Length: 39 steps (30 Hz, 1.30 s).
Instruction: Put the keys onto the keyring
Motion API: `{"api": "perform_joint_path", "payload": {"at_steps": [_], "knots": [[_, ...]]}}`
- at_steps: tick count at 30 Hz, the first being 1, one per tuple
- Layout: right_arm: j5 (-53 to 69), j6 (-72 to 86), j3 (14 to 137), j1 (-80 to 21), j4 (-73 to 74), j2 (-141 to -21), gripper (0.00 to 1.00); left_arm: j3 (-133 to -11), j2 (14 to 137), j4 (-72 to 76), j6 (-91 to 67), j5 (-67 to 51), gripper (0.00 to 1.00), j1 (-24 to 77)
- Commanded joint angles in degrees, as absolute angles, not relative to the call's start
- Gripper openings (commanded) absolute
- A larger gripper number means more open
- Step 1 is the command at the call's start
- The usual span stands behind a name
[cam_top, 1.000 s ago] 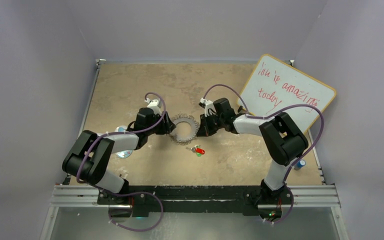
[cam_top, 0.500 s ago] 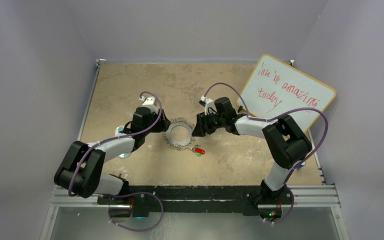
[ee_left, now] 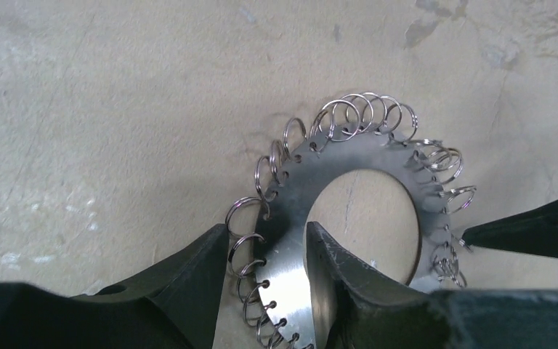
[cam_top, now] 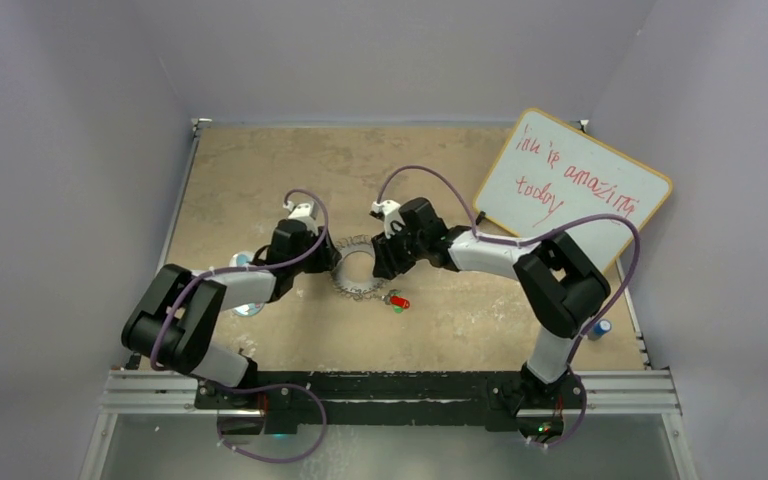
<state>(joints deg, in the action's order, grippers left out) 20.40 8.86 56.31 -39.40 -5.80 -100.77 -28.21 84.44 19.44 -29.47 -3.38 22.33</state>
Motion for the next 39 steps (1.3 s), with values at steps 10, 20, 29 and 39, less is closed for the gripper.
{"api": "perform_joint_path", "payload": {"at_steps": [10,20,29,39], "knots": [[15.98,10.3,56.84,-38.08,-3.46,-99.46,0.34,-37.28,99.23,27.06,-28.75,-10.06,0.31,22.5],[15.49,7.35,55.87,-36.65,-1.98,-96.25,0.33,-36.71,95.92,25.49,-26.99,-8.33,0.41,22.5],[16.41,6.6,57.08,-40.64,-0.19,-94.66,0.35,-27.02,82.84,24.69,-28.81,-6.39,0.41,22.5],[4.87,7.1,59.11,-47.9,5.97,-97.1,0.33,-26.01,76.21,22.86,-30.34,-4.86,0.42,22.51]]}}
